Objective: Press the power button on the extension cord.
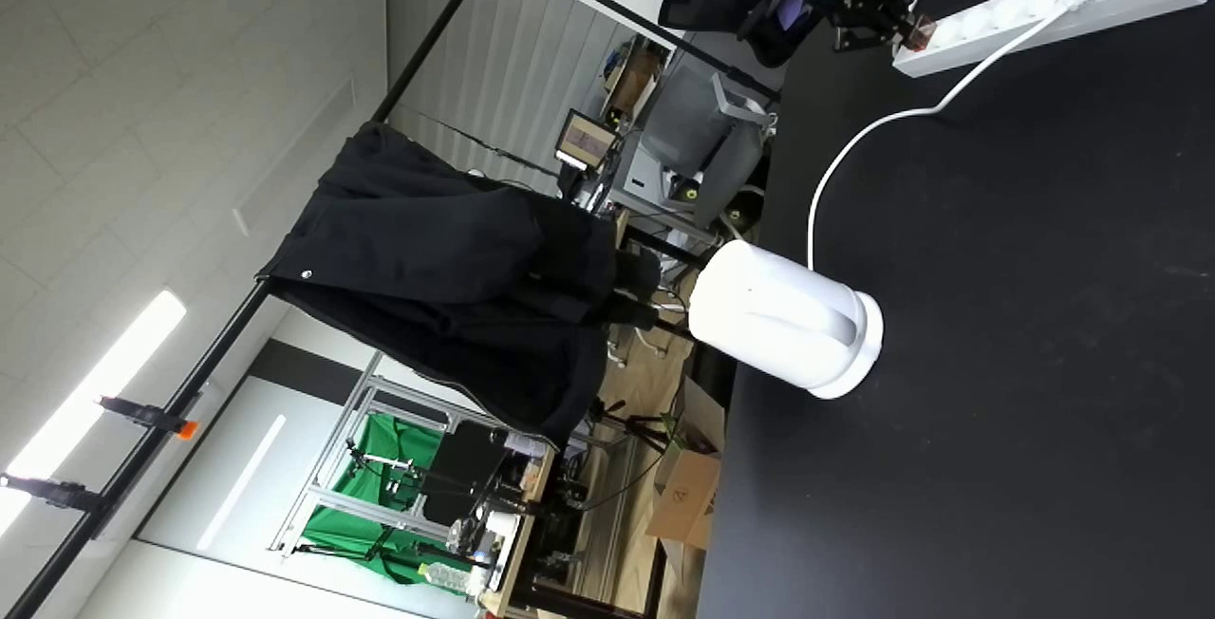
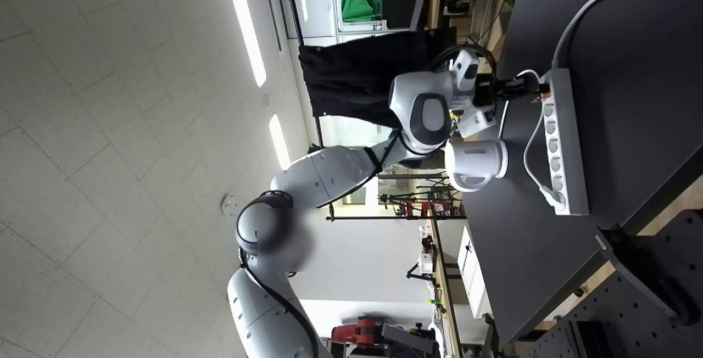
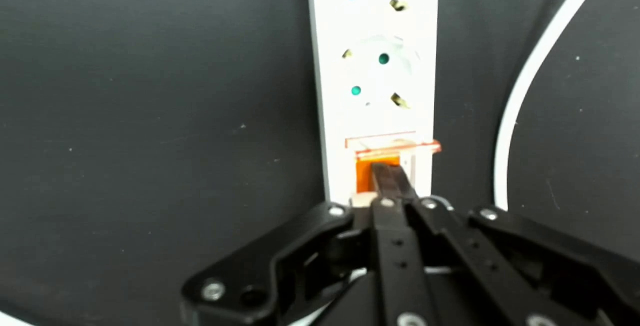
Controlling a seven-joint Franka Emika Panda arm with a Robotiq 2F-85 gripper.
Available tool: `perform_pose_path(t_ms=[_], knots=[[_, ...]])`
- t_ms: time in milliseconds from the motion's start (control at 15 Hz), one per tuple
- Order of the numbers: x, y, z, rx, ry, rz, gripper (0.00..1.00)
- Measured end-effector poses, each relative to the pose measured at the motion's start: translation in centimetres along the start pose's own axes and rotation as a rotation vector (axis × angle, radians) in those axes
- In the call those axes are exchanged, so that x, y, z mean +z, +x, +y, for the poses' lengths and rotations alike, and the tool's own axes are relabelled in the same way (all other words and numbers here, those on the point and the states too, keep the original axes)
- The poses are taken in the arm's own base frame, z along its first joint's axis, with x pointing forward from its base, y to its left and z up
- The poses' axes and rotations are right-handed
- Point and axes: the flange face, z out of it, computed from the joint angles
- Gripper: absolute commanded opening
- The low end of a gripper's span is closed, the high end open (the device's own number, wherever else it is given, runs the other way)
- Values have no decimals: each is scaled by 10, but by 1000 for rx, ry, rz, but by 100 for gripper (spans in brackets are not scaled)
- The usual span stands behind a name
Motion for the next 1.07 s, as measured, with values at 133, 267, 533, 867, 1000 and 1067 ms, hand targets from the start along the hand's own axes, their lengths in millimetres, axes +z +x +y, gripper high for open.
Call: perform_pose_path(t_ms=[133, 267, 533, 867, 1000, 1067], knots=[[0, -2, -8, -39, -45, 16, 0], [0, -5, -17, -70, -90, 38, 0], [2, -12, -34, -120, -176, 77, 0], [5, -20, -50, -163, -281, 126, 0], [8, -22, -54, -175, -334, 155, 0], [9, -23, -55, -181, -359, 169, 0]])
